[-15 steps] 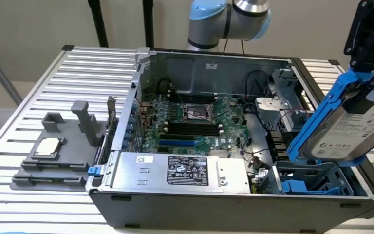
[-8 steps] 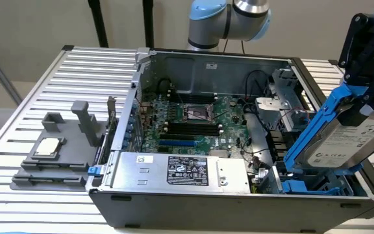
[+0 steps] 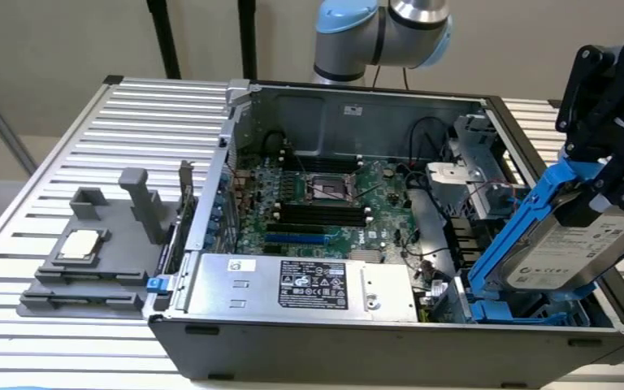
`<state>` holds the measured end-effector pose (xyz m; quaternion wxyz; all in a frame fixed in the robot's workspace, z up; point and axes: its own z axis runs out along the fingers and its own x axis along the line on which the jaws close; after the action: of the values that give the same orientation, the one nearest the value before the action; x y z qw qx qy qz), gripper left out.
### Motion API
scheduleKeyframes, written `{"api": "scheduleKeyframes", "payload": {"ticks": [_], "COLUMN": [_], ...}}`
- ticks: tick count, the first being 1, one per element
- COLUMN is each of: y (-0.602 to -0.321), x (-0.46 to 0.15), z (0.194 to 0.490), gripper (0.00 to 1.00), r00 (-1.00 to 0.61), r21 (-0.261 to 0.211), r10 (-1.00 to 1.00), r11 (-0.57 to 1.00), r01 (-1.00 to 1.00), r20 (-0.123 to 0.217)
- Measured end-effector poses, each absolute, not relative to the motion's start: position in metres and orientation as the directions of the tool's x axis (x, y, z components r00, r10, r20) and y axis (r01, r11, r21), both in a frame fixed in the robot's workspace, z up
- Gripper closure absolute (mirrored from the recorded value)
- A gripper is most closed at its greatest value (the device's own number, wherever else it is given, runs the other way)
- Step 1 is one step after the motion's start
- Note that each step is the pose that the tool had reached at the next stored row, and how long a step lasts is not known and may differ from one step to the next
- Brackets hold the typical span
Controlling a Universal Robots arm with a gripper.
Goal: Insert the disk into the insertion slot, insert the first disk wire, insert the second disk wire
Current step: 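Insert the disk into the insertion slot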
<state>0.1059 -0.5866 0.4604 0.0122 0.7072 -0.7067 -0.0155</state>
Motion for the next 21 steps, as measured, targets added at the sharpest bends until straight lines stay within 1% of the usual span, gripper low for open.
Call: {"api": "scheduleKeyframes", "payload": {"ticks": [15, 21], "y": [-0.5866, -0.5864], "x": [0.1077, 0.1080], "z": [0.4549, 0.4542], "gripper": [0.68, 0.68], "r00": [0.025, 0.025], "r21": [0.039, 0.038], "r10": [-1.000, -0.999], "r11": [-0.025, -0.026], "r01": [-0.999, -0.999], "r20": [-0.011, -0.025]}}
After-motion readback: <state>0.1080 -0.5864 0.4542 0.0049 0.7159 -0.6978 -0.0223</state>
